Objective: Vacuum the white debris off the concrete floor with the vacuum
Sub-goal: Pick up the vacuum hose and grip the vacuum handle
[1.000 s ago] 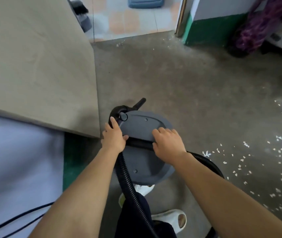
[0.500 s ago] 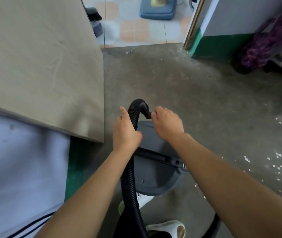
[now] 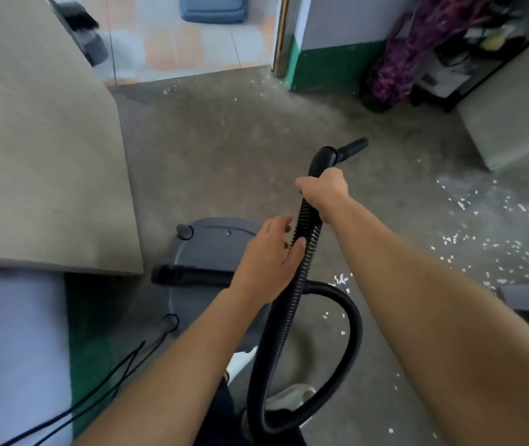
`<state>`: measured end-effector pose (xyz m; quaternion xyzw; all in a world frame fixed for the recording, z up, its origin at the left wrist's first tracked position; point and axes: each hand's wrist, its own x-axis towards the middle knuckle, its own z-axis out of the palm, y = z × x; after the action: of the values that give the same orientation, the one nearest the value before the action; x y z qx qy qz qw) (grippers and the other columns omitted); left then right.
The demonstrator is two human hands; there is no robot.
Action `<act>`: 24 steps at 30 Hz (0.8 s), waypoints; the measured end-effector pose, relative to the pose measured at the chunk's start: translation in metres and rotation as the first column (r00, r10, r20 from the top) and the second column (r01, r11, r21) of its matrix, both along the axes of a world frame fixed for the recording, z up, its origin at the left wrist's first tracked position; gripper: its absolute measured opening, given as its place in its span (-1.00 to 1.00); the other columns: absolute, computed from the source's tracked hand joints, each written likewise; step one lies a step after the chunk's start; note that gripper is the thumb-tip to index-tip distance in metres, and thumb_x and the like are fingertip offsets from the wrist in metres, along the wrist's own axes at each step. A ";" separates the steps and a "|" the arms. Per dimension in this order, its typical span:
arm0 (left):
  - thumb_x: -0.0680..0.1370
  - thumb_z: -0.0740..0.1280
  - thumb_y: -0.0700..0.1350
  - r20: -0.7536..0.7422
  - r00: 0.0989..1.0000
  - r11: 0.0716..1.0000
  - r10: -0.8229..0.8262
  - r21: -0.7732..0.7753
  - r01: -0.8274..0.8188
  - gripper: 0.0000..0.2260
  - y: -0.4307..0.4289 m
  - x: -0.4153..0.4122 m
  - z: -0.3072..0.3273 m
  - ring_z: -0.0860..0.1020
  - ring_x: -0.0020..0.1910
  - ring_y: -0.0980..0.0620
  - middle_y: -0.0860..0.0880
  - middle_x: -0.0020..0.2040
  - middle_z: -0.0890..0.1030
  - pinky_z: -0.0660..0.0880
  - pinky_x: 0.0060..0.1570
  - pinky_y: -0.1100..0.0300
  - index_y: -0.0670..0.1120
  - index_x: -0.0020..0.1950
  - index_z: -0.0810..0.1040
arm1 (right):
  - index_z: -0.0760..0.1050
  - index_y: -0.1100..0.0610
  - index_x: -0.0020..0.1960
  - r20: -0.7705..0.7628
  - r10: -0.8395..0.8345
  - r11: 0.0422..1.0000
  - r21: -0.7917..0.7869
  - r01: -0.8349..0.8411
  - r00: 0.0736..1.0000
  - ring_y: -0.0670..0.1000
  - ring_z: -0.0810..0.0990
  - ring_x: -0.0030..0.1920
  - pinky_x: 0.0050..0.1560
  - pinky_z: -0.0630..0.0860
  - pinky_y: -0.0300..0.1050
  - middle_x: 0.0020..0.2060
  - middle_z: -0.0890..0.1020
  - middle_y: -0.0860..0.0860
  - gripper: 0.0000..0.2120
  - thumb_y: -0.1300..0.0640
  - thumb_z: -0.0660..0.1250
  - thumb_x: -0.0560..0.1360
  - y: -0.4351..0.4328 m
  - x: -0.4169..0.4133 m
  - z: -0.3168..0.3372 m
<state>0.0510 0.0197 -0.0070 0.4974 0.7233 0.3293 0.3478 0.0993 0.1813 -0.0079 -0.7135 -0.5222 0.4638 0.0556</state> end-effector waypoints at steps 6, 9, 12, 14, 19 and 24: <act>0.58 0.26 0.03 -0.415 0.859 0.919 -0.298 -0.367 0.142 -0.66 -0.012 -0.003 -0.058 0.44 0.14 -0.18 -0.16 0.17 0.46 0.35 0.09 0.02 -0.18 0.23 0.42 | 0.32 0.23 0.23 0.175 -0.033 0.998 0.055 0.023 0.984 0.21 0.57 0.06 0.04 0.58 0.08 0.12 0.51 0.15 -0.50 0.11 0.37 0.37 -0.016 0.091 -0.036; 0.49 0.29 0.27 -0.429 0.812 0.830 -0.395 -0.546 0.115 -0.46 -0.017 0.005 -0.085 0.45 0.17 -0.17 -0.15 0.18 0.47 0.32 0.16 0.01 -0.14 0.22 0.38 | 0.33 0.20 0.17 0.223 -0.032 0.998 0.052 0.020 0.974 0.22 0.57 0.03 -0.05 0.54 0.01 0.09 0.52 0.15 -0.57 0.11 0.36 0.37 -0.032 0.124 -0.057; 0.42 0.30 0.36 -0.458 0.825 0.828 -0.331 -0.561 0.020 -0.38 -0.014 0.020 -0.106 0.49 0.13 -0.18 -0.14 0.12 0.53 0.32 0.13 -0.02 -0.15 0.14 0.37 | 0.33 0.18 0.10 0.236 -0.042 0.998 0.047 0.032 0.971 0.21 0.57 -0.01 -0.04 0.57 0.05 0.02 0.51 0.13 -0.62 0.09 0.36 0.37 -0.045 0.148 -0.074; 0.41 0.33 0.33 -0.517 0.814 0.852 -0.265 -0.521 -0.053 -0.41 -0.013 0.024 -0.113 0.50 0.10 -0.20 -0.14 0.07 0.56 0.30 0.09 -0.04 -0.15 0.09 0.35 | 0.31 0.16 0.06 0.241 -0.026 0.998 0.055 0.013 0.970 0.19 0.55 -0.04 -0.05 0.55 0.04 -0.02 0.51 0.11 -0.65 0.09 0.35 0.37 -0.053 0.156 -0.081; 0.42 0.39 0.23 -0.491 0.851 0.860 -0.188 -0.501 -0.099 -0.51 -0.010 0.029 -0.126 0.50 0.10 -0.20 -0.11 0.07 0.56 0.26 0.09 -0.04 -0.10 0.02 0.29 | 0.32 0.17 0.06 0.221 -0.047 0.998 0.060 0.034 0.974 0.17 0.55 -0.07 -0.11 0.55 0.03 -0.10 0.48 0.07 -0.66 0.10 0.35 0.37 -0.063 0.179 -0.096; 0.44 0.40 0.17 -0.437 0.885 0.836 -0.162 -0.538 -0.112 -0.55 -0.008 0.025 -0.124 0.49 0.16 -0.18 -0.10 0.13 0.55 0.27 0.08 -0.02 -0.10 0.05 0.30 | 0.32 0.18 0.06 0.176 -0.105 0.992 0.090 0.090 0.979 0.16 0.54 -0.08 -0.11 0.53 0.02 -0.10 0.48 0.06 -0.66 0.10 0.34 0.37 -0.067 0.190 -0.090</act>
<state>0.0762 0.0116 -0.1313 0.4505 0.8419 -0.0257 0.2960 0.2897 0.1144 -0.0978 -0.7746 -0.5079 0.3721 0.0598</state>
